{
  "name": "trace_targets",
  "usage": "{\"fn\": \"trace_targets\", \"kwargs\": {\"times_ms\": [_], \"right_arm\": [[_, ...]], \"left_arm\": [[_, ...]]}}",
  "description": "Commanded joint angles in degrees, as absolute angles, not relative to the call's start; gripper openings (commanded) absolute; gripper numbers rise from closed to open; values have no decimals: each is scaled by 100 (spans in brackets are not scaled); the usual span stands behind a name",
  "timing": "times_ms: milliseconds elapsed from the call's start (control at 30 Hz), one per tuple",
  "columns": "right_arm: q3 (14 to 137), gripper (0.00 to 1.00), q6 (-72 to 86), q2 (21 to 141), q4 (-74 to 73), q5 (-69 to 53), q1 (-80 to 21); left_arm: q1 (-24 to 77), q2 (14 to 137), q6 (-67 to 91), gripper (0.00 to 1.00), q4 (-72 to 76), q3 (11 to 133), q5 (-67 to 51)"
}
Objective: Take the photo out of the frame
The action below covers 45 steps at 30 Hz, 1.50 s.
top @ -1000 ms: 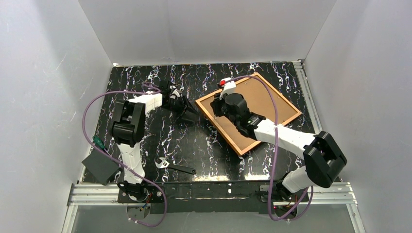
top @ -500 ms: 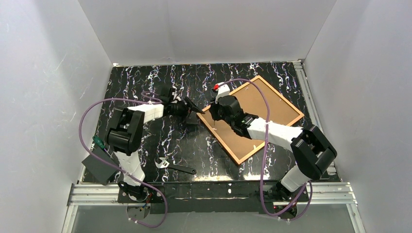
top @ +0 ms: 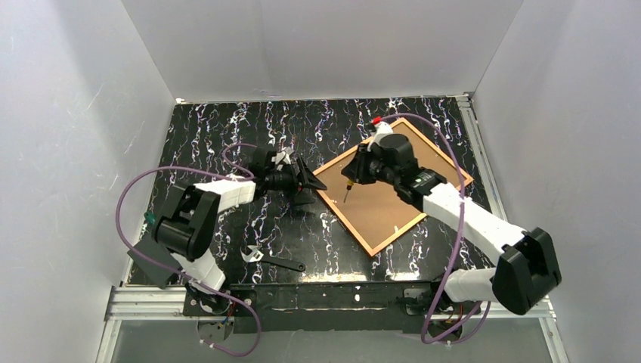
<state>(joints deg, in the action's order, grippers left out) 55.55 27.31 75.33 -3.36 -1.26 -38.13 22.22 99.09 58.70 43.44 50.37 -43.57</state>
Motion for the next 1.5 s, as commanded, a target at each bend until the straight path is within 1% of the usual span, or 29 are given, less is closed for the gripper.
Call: {"fn": "trace_targets", "kwargs": {"times_ms": [0, 67, 133, 200, 367, 533, 667, 700, 733, 767, 800, 900, 933, 967, 1000, 1100, 1133, 1167, 1200, 1300, 1400, 1467], "right_arm": [[5151, 1, 3540, 6953, -1090, -2058, -3318], [4884, 1, 3749, 6661, -1083, -2420, -3136], [4642, 1, 3914, 6333, -1048, -2622, -3086], [4291, 1, 4131, 6070, -912, -2735, -3089], [3474, 1, 4925, 5583, 136, -3049, -3085], [3004, 1, 5655, 5339, 739, -2859, -3093], [2792, 1, 6121, 5274, 1149, -2673, -3098], [2768, 1, 6196, 5276, 1222, -2650, -3099], [2771, 1, 6231, 5281, 1262, -2638, -3102], [2775, 1, 6257, 5290, 1306, -2664, -3102], [2781, 1, 6261, 5274, 1320, -2694, -3103], [2861, 1, 5974, 5173, 1158, -2887, -3103], [2926, 2, 5764, 5124, 987, -2970, -3103], [3019, 9, 5511, 5058, 729, -3018, -3100], [3113, 22, 5189, 5000, 456, -3105, -3098], [3515, 72, 4084, 4900, -819, -3450, -3078], [3639, 83, 3706, 4930, -1135, -3649, -3070], [3734, 89, 3415, 4964, -1389, -3976, -3049], [3791, 91, 3211, 5012, -1534, -4348, -3030], [3845, 91, 2852, 5200, -1734, -5317, -2989], [3872, 91, 2842, 5530, -1635, -5804, -2982], [3914, 90, 2968, 5801, -1435, -6169, -2980]], "left_arm": [[2887, 9037, 4713, 72, 4892, 4597, -4795], [3265, 8704, 4246, 77, 4834, 4462, -4660], [3578, 8503, 3951, 79, 4777, 4430, -4576], [3795, 8482, 3961, 79, 4853, 4512, -4650], [4278, 8613, 4085, 79, 4842, 4706, -4783], [4688, 8628, 3937, 73, 4633, 4709, -4754], [4893, 8530, 3720, 64, 4427, 4644, -4689], [4922, 8526, 3698, 61, 4392, 4645, -4686], [4930, 8509, 3668, 54, 4299, 4662, -4674], [4931, 8490, 3634, 45, 4160, 4694, -4649], [4927, 8443, 3557, 30, 4019, 4707, -4576], [4907, 8161, 3075, 2, 3347, 4764, -4316], [4879, 8070, 2929, 0, 3140, 4777, -4251], [4829, 7996, 2798, 0, 2978, 4782, -4280], [4765, 7930, 2679, 0, 2852, 4787, -4397], [4611, 7673, 2060, 0, 2271, 4825, -4779], [4599, 7593, 1714, 0, 1909, 4878, -4922], [4602, 7520, 1335, 0, 1459, 4969, -5028], [4602, 7445, 1053, 0, 1082, 5046, -5122], [4601, 7272, 642, 0, 499, 5148, -5534], [4597, 7247, 561, 0, 281, 5210, -5967], [4600, 7261, 531, 0, 161, 5253, -6114]]}}
